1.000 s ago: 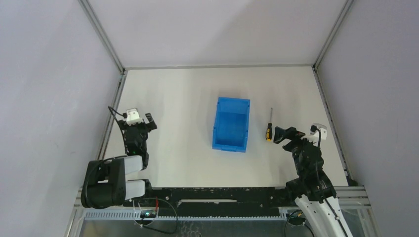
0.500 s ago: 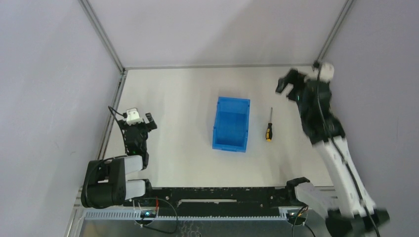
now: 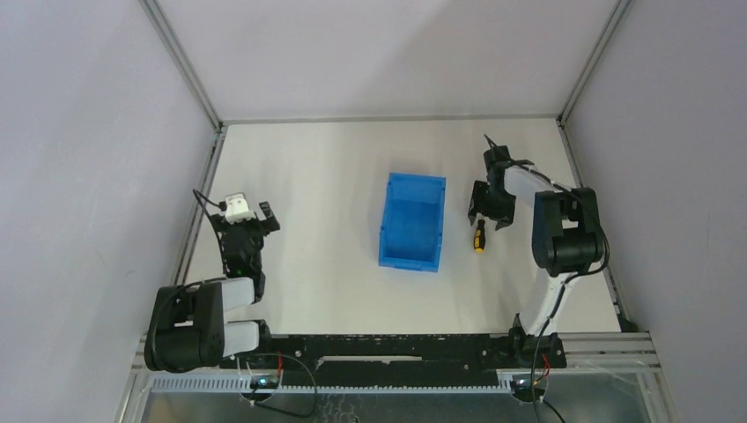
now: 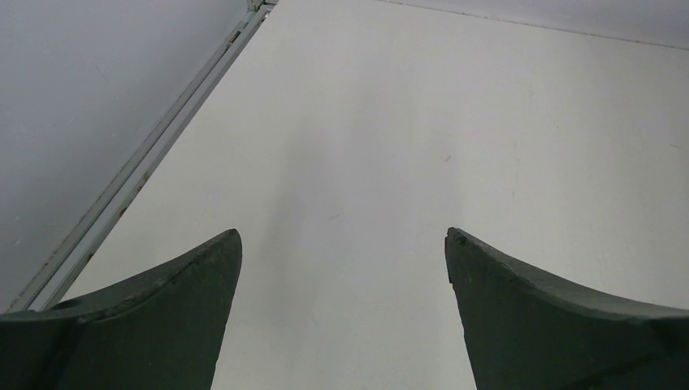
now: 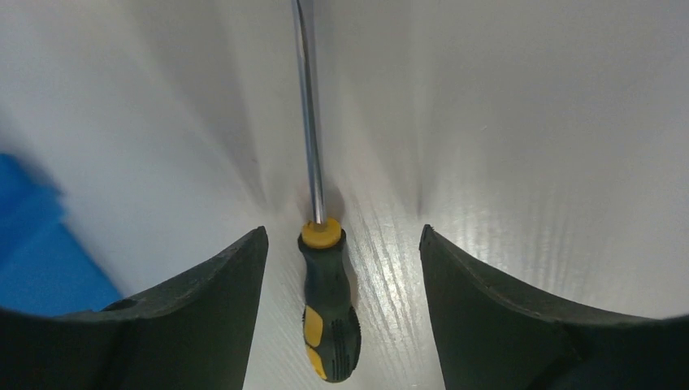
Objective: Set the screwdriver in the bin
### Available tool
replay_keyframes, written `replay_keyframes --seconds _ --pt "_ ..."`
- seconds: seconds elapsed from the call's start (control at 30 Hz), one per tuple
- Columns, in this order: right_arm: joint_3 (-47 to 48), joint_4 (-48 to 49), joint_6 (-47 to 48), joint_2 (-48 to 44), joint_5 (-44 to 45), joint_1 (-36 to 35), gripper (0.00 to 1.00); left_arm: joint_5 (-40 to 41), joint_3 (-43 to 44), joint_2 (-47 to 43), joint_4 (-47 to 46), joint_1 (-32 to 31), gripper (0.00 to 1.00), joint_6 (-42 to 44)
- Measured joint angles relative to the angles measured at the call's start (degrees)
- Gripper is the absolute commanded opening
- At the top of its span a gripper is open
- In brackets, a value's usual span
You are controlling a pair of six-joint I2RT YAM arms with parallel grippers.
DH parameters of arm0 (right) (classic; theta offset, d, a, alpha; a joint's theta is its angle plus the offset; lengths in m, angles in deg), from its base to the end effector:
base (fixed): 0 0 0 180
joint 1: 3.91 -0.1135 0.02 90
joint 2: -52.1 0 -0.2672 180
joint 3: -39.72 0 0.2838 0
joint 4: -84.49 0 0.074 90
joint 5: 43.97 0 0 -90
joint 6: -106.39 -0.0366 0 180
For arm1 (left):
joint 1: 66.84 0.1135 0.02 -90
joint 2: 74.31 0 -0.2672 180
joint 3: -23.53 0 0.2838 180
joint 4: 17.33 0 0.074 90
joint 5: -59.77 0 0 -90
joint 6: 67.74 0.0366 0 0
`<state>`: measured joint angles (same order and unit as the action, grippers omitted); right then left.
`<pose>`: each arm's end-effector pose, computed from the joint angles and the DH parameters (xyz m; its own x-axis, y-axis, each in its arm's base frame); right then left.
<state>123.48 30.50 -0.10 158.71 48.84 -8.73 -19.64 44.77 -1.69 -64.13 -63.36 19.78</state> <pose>0.3819 0.0304 0.1517 -0.9511 0.2043 -0.2319 0.2056 0.9785 0.0189 0.2261 0.0205 0.1380 -0.0691 -0.0468 -0.9965 -0.2457 0.9689 -0.0285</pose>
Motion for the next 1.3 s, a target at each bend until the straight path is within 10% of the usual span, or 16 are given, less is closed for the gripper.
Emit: replay_keyframes --seconds 0.13,0.27,1.03,1.3 --pt "-0.55 -0.15 0.2 1.16 0.74 -1.6 0.51 0.0 0.0 0.0 0.0 0.0 1.0 0.0" --pt "-0.63 0.7 0.04 1.25 0.61 -2.45 0.01 0.0 0.0 0.0 0.0 0.0 1.0 0.0" --pt "21.24 -30.93 1.51 -15.63 0.24 -3.54 0.0 0.0 0.0 0.0 0.0 0.0 1.0 0.0" --pt "21.22 -30.45 -2.62 -15.5 0.5 -16.76 0.0 0.0 0.0 0.0 0.0 0.0 1.0 0.0"
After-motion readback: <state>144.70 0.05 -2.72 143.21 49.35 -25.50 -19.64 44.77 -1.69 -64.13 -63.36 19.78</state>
